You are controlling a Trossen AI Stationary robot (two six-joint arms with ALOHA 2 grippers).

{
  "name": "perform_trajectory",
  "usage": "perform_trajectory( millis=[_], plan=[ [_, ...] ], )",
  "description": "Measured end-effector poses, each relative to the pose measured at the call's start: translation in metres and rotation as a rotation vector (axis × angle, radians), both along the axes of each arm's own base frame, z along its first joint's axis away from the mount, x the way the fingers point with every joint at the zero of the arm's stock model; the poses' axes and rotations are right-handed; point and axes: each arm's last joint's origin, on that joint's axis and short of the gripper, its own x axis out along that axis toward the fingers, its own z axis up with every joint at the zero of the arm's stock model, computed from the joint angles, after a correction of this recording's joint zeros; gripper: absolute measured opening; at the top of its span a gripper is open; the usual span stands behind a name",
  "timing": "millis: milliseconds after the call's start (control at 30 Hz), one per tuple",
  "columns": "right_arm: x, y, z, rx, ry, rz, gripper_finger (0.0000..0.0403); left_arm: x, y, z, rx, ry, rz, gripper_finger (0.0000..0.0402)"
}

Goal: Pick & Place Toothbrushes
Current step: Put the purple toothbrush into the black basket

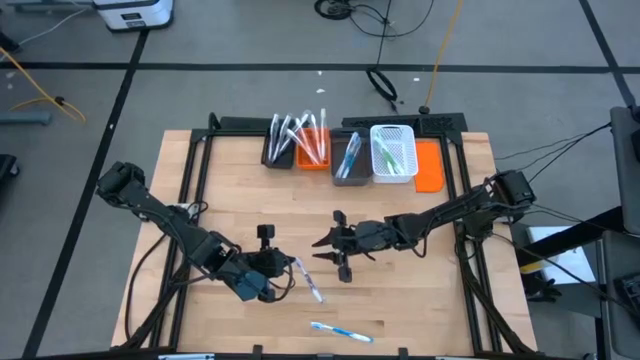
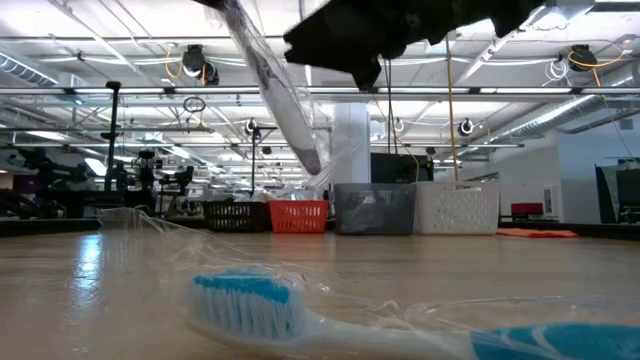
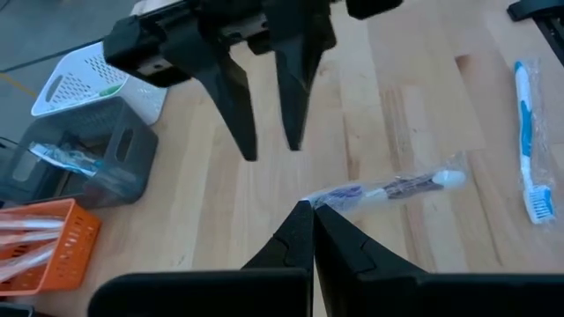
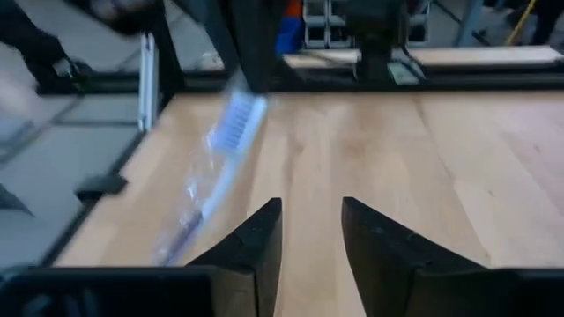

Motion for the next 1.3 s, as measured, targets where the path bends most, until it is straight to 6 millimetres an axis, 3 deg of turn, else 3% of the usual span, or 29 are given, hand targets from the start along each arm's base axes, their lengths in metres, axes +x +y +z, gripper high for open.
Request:
perform_trajectory(
  millis=[467, 967, 1300],
  plan=[
    [0.007, -0.002, -0.005, 0.109, -0.016, 0.069, 0.0141, 0.002, 0.002, 0.002, 0.052, -0.047, 0.044, 0.0],
    [0.013, -0.005, -0.008, 0.13, -0.054, 0.075, 0.0142, 0.009, 0.011, 0.006, 0.109, -0.104, 0.121, 0.0],
    [0.015, -0.009, -0.01, 0.122, -0.057, 0.057, 0.0141, 0.026, 0.008, -0.007, 0.16, -0.099, 0.086, 0.0]
  ],
)
